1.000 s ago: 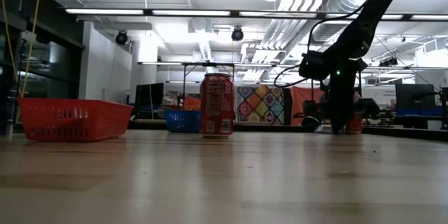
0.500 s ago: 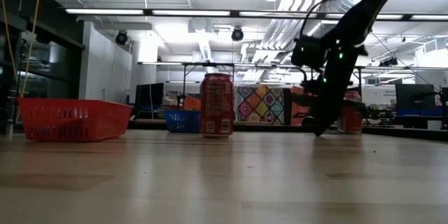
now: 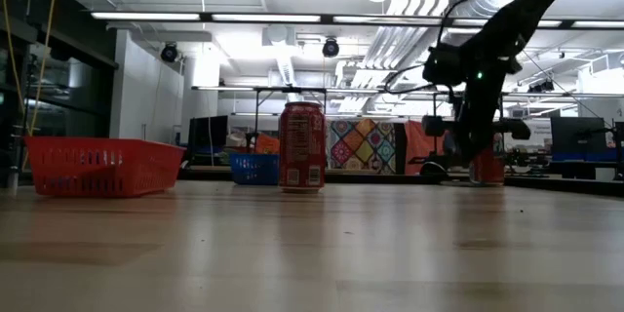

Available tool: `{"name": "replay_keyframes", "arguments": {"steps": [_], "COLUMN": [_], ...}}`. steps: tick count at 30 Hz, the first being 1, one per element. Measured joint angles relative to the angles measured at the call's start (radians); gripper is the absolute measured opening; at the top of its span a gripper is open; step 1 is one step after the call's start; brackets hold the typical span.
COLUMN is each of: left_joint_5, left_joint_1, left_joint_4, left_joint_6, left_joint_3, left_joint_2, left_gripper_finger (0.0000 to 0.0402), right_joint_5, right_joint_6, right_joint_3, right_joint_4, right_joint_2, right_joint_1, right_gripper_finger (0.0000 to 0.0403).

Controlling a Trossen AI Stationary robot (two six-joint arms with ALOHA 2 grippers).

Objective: Sort candy
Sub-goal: Put the white chocolate into the red bin

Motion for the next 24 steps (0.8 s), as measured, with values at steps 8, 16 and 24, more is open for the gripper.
{"name": "replay_keyframes", "arguments": {"steps": [8,16,24], "left_joint_5": [0.0,-0.001,-0.003], "left_joint_1": [0.0,0.0,0.0], "left_joint_4": [-0.002,-0.034,-0.044], "left_joint_6": [0.0,0.0,0.001], "left_joint_3": [0.0,0.0,0.0], "left_joint_2": [0.0,0.0,0.0], "left_gripper_finger": [0.0155,0.0155,0.0155], "right_joint_5": [-0.049,-0.034,-0.192], "right_joint_6": [-0.01,-0.028,-0.226], "right_joint_3": [0.002,0.002,0.003], "right_joint_4": [0.128,0.132,0.127], "right_joint_2": [0.117,0.173,0.166], "right_joint_1": [-0.073,-0.058,-0.011], "right_gripper_finger": [0.0,0.0,0.0]}}
